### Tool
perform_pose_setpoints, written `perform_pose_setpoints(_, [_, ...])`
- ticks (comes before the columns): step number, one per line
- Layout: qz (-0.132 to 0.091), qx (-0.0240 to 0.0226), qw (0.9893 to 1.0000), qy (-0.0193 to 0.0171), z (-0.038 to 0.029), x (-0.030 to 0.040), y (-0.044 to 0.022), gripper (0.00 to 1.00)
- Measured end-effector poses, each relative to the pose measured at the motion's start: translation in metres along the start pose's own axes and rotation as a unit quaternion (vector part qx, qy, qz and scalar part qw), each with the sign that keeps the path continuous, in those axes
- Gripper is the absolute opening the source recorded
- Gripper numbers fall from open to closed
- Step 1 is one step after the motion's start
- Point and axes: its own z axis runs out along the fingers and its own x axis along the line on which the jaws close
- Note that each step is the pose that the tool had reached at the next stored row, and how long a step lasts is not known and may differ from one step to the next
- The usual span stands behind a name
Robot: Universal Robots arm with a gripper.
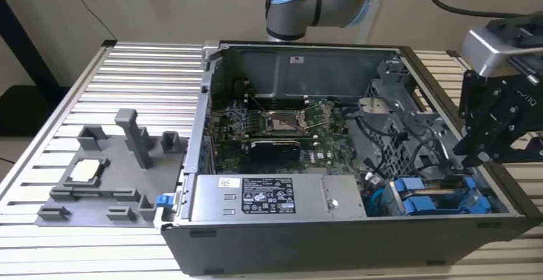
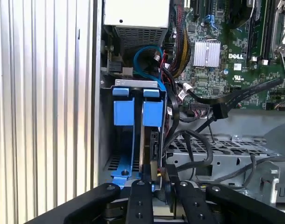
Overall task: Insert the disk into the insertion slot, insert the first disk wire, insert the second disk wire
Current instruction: 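Insert the first disk wire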
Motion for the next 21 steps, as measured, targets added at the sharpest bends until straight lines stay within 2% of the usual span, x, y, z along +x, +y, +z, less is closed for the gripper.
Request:
perform_pose_setpoints(1, [0.000, 0.0000, 1.0000, 0.0001, -0.0105, -0.0003, -0.0002, 0.27])
perform_pose_setpoints(3, [0.000, 0.0000, 1.0000, 0.0003, -0.0104, -0.0023, -0.0002, 0.27])
perform_pose_setpoints(6, [0.000, 0.0001, 1.0000, 0.0003, -0.0099, -0.0153, 0.0017, 0.27])
perform_pose_setpoints(10, [0.000, 0.0003, 1.0000, 0.0005, -0.0095, -0.0320, 0.0079, 0.27])
perform_pose_setpoints(12, [0.000, 0.0015, 1.0000, 0.0004, -0.0095, -0.0368, 0.0153, 0.27])
perform_pose_setpoints(19, [0.000, 0.0111, 0.9999, 0.0006, -0.0087, -0.0457, 0.0473, 0.27])
perform_pose_setpoints(21, [-0.001, 0.0136, 0.9999, 0.0006, -0.0067, -0.0478, 0.0539, 0.27])
